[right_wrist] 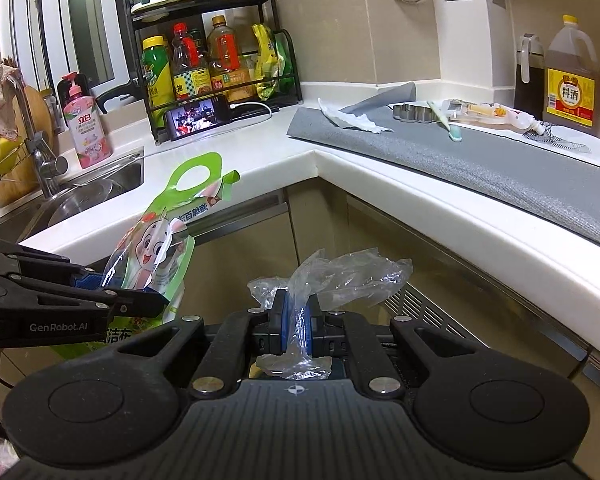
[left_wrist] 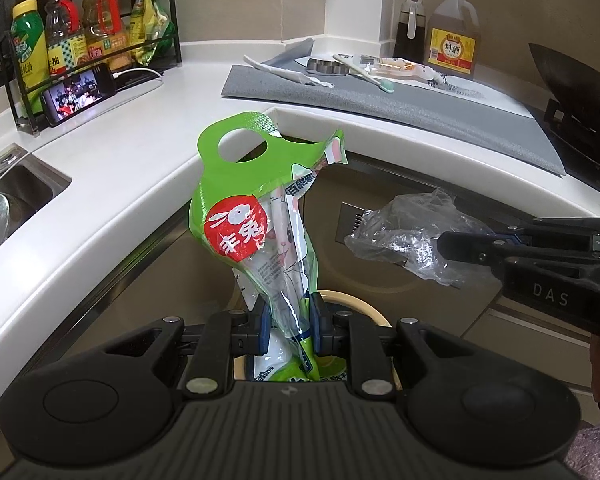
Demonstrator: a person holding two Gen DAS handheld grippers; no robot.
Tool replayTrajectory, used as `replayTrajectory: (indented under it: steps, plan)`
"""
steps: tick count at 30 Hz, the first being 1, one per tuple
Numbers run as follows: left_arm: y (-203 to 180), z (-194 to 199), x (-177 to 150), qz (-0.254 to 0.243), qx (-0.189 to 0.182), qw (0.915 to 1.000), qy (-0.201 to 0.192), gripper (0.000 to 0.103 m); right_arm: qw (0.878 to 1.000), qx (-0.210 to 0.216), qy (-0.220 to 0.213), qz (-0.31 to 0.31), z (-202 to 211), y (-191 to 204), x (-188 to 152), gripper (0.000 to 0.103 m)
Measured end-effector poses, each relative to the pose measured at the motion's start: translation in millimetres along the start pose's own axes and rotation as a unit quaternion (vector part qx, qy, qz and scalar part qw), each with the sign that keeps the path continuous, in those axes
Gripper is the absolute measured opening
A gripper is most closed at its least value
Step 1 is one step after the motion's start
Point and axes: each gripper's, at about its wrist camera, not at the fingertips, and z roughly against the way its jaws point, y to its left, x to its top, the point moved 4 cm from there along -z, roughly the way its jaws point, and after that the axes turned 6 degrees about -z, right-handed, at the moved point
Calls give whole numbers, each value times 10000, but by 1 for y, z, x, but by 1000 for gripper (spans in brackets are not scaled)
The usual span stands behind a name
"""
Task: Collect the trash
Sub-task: 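Carry the green snack bag and clear plastic bag down over the bin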
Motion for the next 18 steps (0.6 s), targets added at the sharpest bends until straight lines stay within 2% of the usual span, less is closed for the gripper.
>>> replayTrajectory:
  steps: [18]
  plan:
    - [-2, -10, 1, -27, -95, 9997, 224, 21, 9999, -6, 148, 0, -8, -5, -4, 9]
